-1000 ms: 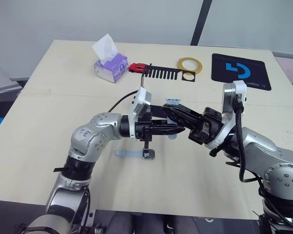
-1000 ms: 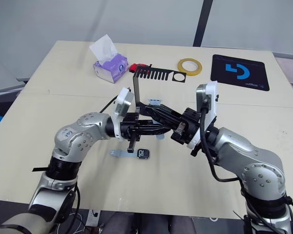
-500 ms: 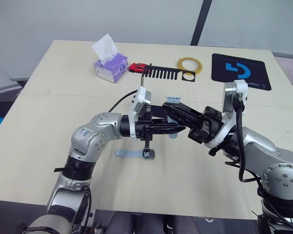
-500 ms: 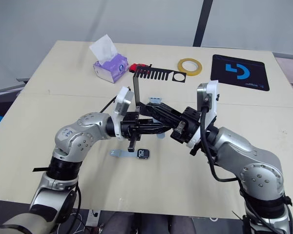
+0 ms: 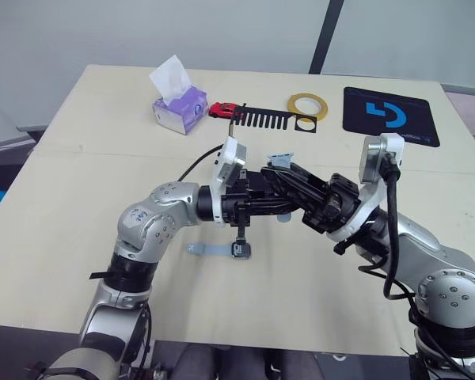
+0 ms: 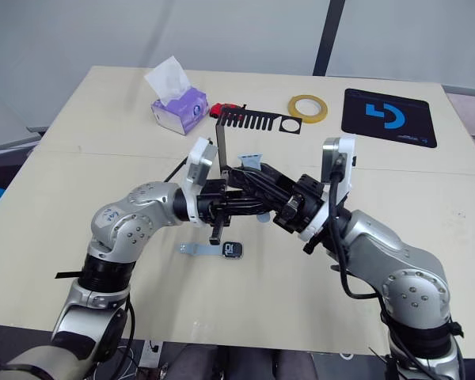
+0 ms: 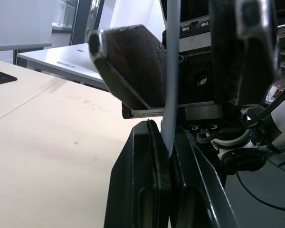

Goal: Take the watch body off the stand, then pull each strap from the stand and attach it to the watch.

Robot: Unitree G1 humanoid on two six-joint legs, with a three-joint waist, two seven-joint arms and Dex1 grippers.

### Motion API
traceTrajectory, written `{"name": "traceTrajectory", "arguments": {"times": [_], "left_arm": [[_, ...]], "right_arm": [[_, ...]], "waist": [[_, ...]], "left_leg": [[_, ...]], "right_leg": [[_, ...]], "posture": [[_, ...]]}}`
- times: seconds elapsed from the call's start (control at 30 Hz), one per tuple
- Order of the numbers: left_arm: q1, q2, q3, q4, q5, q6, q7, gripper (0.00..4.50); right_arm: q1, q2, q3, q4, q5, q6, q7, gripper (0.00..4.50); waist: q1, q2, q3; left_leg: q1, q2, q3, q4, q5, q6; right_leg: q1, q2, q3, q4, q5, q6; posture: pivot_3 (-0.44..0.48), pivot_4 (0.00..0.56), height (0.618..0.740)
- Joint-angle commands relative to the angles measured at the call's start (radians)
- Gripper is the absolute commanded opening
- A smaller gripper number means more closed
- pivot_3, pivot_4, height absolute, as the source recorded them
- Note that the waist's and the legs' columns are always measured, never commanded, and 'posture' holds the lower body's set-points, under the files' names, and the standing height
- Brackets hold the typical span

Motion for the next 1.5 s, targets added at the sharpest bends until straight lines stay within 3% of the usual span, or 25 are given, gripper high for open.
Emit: {"name": "traceTrajectory", "arguments": {"times": [0.03,0.1,0.17,0.6,0.7,0.83,0.97,1.13,1.23,1.5], "left_arm": [[-0.023,-0.002,0.021,-0.039,-0.027,0.001,0.003,0.0],[-0.023,-0.002,0.021,-0.039,-0.027,0.002,0.003,0.0],[-0.023,-0.002,0.021,-0.04,-0.028,0.003,0.003,0.0],[-0.024,0.004,0.018,-0.039,-0.039,0.011,0.001,0.0],[-0.024,0.028,0.017,-0.043,-0.041,0.017,-0.024,1.01],[-0.024,0.17,-0.006,-0.044,-0.006,-0.004,-0.163,2.7],[-0.02,0.321,-0.071,0.01,0.134,-0.123,-0.273,4.38],[0.03,0.4,-0.196,0.055,0.368,-0.318,-0.265,4.46],[0.056,0.388,-0.23,0.065,0.417,-0.349,-0.246,4.46],[0.085,0.305,-0.273,0.105,0.535,-0.374,-0.122,4.46]], "right_arm": [[0.001,0.006,-0.014,-0.033,0.024,-0.029,-0.004,1.35],[0.001,0.006,-0.012,-0.033,0.023,-0.029,-0.003,0.85],[0.001,0.006,-0.011,-0.033,0.022,-0.03,-0.001,0.07],[-0.003,0.008,-0.001,-0.034,0.013,-0.039,0.004,0.07],[-0.009,-0.005,-0.002,-0.034,0.0,-0.034,0.011,0.0],[-0.013,-0.092,-0.011,-0.053,-0.06,-0.003,0.049,0.0],[0.046,-0.288,-0.033,-0.124,-0.232,0.022,0.148,0.0],[0.159,-0.495,-0.002,-0.215,-0.536,-0.049,0.272,0.0],[0.222,-0.556,0.012,-0.248,-0.677,-0.113,0.319,0.0],[0.32,-0.537,-0.016,-0.29,-0.77,-0.164,0.357,0.0]], "waist": [[0.0,0.0,0.0],[0.0,0.0,0.0],[0.0,0.0,0.0],[0.0,0.0,0.0],[0.0,0.0,0.0],[-0.005,0.0,0.0],[-0.003,0.001,0.0],[0.008,0.001,0.0],[0.006,0.001,0.0],[0.005,0.0,0.001]], "left_leg": [[0.0,0.0,0.0,0.0,0.0,0.0],[0.0,0.0,0.0,0.0,0.0,0.0],[0.0,0.0,0.0,0.0,0.0,0.0],[0.0,0.0,0.0,0.0,0.0,0.0],[0.0,0.0,0.0,0.0,0.0,0.0],[0.0,0.0,0.001,0.0,0.0,0.0],[0.0,0.0,0.001,0.0,0.0,0.0],[-0.001,-0.001,0.001,0.0,-0.001,0.001],[-0.001,-0.001,0.002,0.0,-0.002,0.003],[-0.001,0.0,0.002,0.001,-0.002,0.003]], "right_leg": [[0.0,0.0,0.0,0.0,0.0,0.0],[0.0,0.0,0.0,0.0,0.0,0.0],[0.0,0.0,0.0,0.0,0.0,0.0],[0.0,0.0,0.0,0.0,0.0,0.0],[0.0,0.0,0.0,0.0,0.0,0.0],[-0.001,0.001,0.001,0.0,0.0,0.0],[-0.001,0.001,0.001,0.0,0.0,0.0],[0.0,0.001,0.0,-0.001,0.0,0.0],[0.0,0.0,0.001,-0.003,0.001,0.001],[0.0,0.0,0.001,-0.002,0.001,0.002]], "posture": [[0.0,0.15,0.738],[0.0,0.15,0.738],[0.0,0.15,0.738],[0.0,0.15,0.738],[0.0,0.15,0.738],[0.0,0.15,0.738],[0.0,0.15,0.738],[0.0,0.15,0.738],[0.0,0.15,0.738],[0.0,0.15,0.738]]}}
